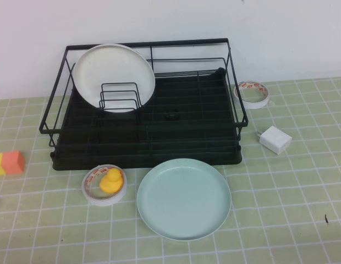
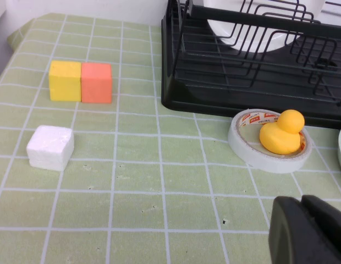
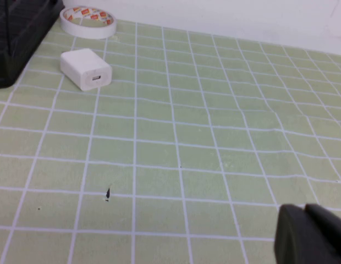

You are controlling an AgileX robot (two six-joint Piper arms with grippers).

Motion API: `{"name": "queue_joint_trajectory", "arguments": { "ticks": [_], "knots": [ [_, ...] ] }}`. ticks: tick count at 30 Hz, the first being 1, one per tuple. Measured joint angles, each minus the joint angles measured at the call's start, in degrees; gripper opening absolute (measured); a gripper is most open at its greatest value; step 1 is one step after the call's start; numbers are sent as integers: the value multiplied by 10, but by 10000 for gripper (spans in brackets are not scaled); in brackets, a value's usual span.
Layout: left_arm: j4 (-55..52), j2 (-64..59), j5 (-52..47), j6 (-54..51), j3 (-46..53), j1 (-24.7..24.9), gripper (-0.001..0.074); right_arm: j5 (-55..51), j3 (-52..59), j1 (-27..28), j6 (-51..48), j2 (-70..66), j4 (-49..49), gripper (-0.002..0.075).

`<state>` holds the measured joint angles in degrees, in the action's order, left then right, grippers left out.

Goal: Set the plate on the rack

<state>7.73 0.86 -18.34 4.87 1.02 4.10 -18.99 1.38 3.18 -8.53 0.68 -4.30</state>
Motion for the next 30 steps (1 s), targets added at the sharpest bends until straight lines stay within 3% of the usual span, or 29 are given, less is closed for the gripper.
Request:
{"name": "queue_joint_trajectory", "arguments": {
  "ticks": [30],
  "knots": [
    [0, 0, 0, 0, 0, 0, -2, 58, 1, 0, 0, 0, 1, -2]
  ]
}}
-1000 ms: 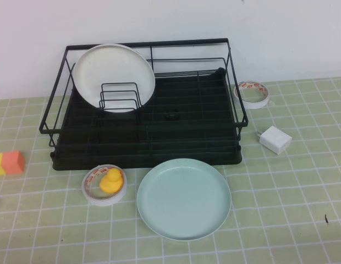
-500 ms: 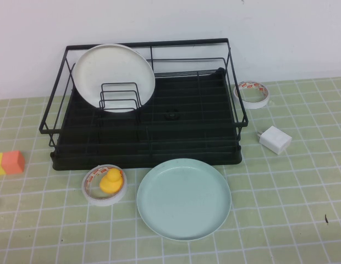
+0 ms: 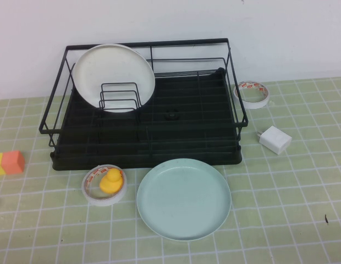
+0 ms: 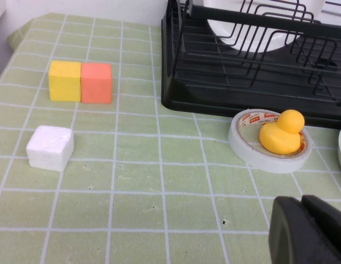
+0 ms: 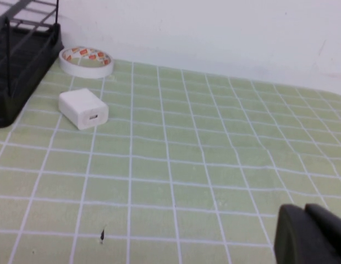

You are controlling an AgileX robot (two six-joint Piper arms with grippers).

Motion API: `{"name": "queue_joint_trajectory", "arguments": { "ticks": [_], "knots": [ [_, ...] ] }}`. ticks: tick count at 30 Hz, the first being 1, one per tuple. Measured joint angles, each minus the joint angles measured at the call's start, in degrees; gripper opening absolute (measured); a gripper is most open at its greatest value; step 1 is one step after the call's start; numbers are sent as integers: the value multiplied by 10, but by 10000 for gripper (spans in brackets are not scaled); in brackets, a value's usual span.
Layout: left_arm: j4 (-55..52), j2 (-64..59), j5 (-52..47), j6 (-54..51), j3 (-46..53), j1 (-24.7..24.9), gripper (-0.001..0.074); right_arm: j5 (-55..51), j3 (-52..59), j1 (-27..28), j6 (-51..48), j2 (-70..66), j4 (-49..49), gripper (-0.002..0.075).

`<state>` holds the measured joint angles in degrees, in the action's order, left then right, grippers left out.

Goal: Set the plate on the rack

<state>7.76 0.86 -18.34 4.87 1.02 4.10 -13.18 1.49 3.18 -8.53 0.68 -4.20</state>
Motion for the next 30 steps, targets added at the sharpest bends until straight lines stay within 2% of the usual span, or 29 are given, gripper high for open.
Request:
{"name": "queue_joint_trajectory", "arguments": {
  "ticks": [4, 7, 17, 23, 27, 30],
  "knots": [
    [1, 0, 16, 0, 0, 0, -3, 19, 1, 0, 0, 0, 0, -2],
    [1, 0, 64, -1, 1, 0, -3, 62, 1, 0, 0, 0, 0, -2],
    [1, 0, 431, -3, 1, 0, -2, 319, 1, 0, 0, 0, 0, -2],
    [2, 0, 587, 17, 1, 0, -2, 396, 1, 0, 26, 0, 12, -2],
    [-9, 0, 637, 104, 1, 0, -2, 428, 1, 0, 32, 0, 29, -2],
    [-38, 0, 610, 123, 1, 0, -2, 457, 1, 0, 35, 0, 32, -2]
  ]
}}
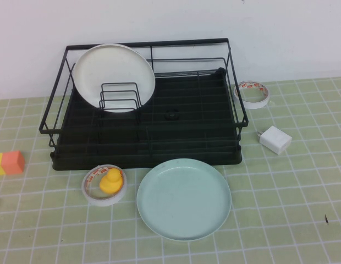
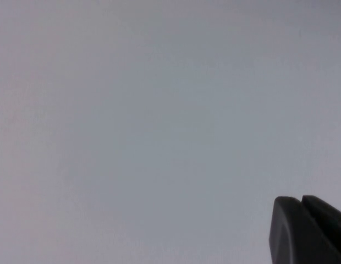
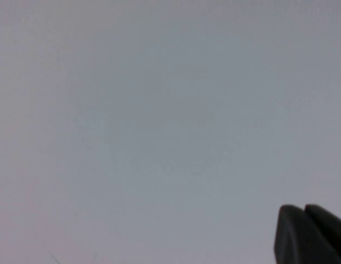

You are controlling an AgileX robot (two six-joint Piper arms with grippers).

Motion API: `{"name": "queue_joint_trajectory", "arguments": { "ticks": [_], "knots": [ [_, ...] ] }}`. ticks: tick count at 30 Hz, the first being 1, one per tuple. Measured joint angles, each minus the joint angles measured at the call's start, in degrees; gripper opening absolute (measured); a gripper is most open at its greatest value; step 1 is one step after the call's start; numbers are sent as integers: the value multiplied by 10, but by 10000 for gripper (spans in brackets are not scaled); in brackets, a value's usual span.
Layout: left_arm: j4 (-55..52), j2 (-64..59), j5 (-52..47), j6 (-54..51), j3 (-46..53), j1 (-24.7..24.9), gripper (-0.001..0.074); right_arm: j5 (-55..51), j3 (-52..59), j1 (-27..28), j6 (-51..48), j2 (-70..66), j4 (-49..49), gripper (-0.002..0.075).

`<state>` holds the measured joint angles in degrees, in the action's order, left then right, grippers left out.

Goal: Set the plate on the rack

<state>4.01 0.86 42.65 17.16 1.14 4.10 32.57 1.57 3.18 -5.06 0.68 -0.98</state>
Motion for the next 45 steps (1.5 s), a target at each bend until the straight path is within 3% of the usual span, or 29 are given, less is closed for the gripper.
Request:
{"name": "queue_joint_trajectory", "arguments": {
  "ticks": [4, 8, 17, 25, 36, 42, 45],
  "knots": [
    [-21, 0, -208, -1, -45, 0, -2, -8, -8, 0, 4, 0, 5, -2],
    [-21, -34, -387, -2, -128, 0, -2, -126, -66, 0, 6, 0, 10, -2],
    [0, -259, -605, 20, -255, 0, -2, -414, -173, 0, 6, -74, 24, -2],
    [42, -397, -604, 27, -261, 0, -2, -588, -204, 0, -40, -279, 153, -2],
    [170, -464, -603, 36, -262, 0, -2, -578, -222, 0, -364, -560, 518, -2],
    [196, -464, -603, -14, -263, 0, -3, -593, -254, 0, -590, -742, 713, -2],
    [231, -464, -608, -54, -264, 0, -2, -592, -288, -16, -646, -812, 770, -1]
  ]
}}
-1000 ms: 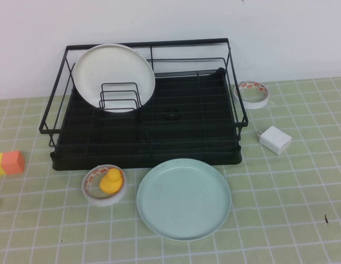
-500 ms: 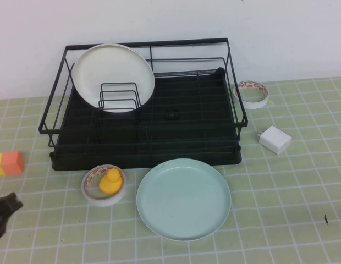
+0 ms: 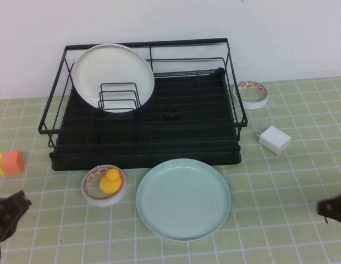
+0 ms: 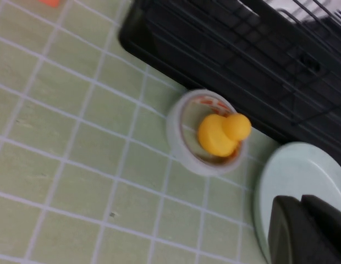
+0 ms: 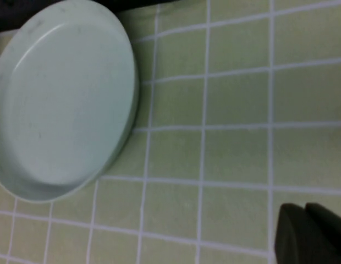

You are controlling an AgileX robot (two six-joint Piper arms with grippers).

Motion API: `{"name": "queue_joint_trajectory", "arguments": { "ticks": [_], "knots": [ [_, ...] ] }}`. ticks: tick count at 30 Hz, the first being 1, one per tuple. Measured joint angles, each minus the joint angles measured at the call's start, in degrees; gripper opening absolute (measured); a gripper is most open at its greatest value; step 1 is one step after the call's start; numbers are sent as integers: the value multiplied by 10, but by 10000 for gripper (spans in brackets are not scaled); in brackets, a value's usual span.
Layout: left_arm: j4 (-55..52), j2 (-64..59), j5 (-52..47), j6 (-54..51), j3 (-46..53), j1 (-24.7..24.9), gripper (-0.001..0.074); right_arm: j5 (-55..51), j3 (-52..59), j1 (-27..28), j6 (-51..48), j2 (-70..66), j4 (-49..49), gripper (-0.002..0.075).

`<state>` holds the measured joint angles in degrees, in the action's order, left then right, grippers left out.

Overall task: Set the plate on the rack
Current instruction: Pick up the plate from the table

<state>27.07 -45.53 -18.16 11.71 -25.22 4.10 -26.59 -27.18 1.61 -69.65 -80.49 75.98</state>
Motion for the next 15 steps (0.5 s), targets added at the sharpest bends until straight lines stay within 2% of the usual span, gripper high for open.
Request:
{"name": "queue_joint_trajectory", "arguments": {
  "ticks": [2, 6, 9, 12, 15],
  "knots": [
    [41, 0, -7, -38, 0, 0, -2, 7, -28, -25, -16, -38, 24, -1],
    [122, 0, -32, -165, -1, 0, -2, 27, -86, -109, -24, -111, 45, -1],
    [144, 0, -94, -254, -23, 0, -2, 41, -128, -171, -24, -152, 49, -1],
    [148, 0, -177, -289, -55, 0, -2, 68, -169, -221, -24, -188, 51, -1],
    [144, 0, -242, -314, -71, 0, -2, 76, -205, -243, -22, -226, 53, 0]
  ]
}}
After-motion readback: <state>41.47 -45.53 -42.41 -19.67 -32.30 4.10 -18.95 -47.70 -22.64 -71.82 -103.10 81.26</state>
